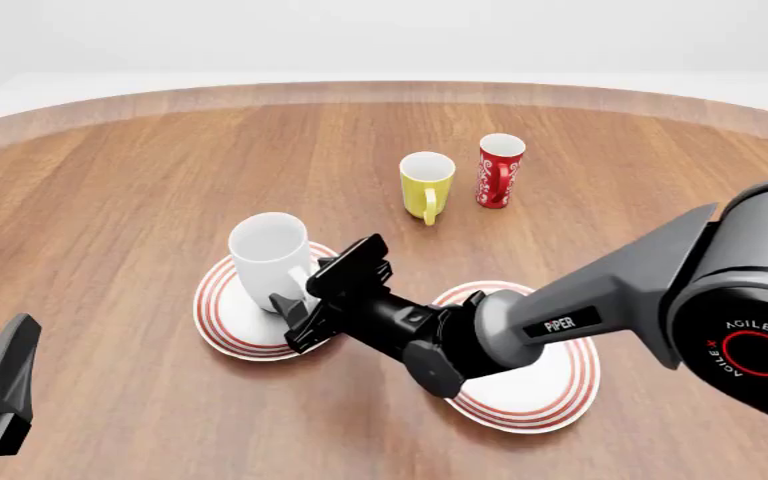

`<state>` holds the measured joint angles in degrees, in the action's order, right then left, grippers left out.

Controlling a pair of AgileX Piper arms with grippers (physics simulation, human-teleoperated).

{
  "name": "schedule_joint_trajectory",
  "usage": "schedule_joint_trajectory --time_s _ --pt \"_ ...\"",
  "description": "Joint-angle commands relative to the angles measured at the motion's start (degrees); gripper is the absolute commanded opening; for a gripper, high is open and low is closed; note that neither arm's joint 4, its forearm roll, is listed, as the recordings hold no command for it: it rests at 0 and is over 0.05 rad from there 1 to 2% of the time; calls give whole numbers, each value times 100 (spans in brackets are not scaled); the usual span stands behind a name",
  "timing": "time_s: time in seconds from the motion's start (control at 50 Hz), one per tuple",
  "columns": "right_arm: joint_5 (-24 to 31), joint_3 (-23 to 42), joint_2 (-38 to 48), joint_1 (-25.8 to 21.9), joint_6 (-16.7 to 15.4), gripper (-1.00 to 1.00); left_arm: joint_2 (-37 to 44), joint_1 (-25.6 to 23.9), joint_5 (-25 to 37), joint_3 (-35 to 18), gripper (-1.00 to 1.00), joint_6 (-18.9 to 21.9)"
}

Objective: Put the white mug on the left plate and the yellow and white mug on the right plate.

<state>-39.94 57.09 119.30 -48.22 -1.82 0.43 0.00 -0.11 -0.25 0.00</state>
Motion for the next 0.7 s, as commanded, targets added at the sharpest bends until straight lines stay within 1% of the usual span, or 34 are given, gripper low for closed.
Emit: schedule_joint_trajectory --time_s 0.02,0.14,0.58,0.7 --pt "4 -98 -97 -5 51 100 0 0 0 0 100 0" --pt "-74 -299 -271 -26 54 100 0 0 0 0 100 0" --pt "-254 -772 -830 139 7 100 0 0 0 0 100 0" --pt "-321 -904 -1012 277 -2 100 0 0 0 0 100 0"
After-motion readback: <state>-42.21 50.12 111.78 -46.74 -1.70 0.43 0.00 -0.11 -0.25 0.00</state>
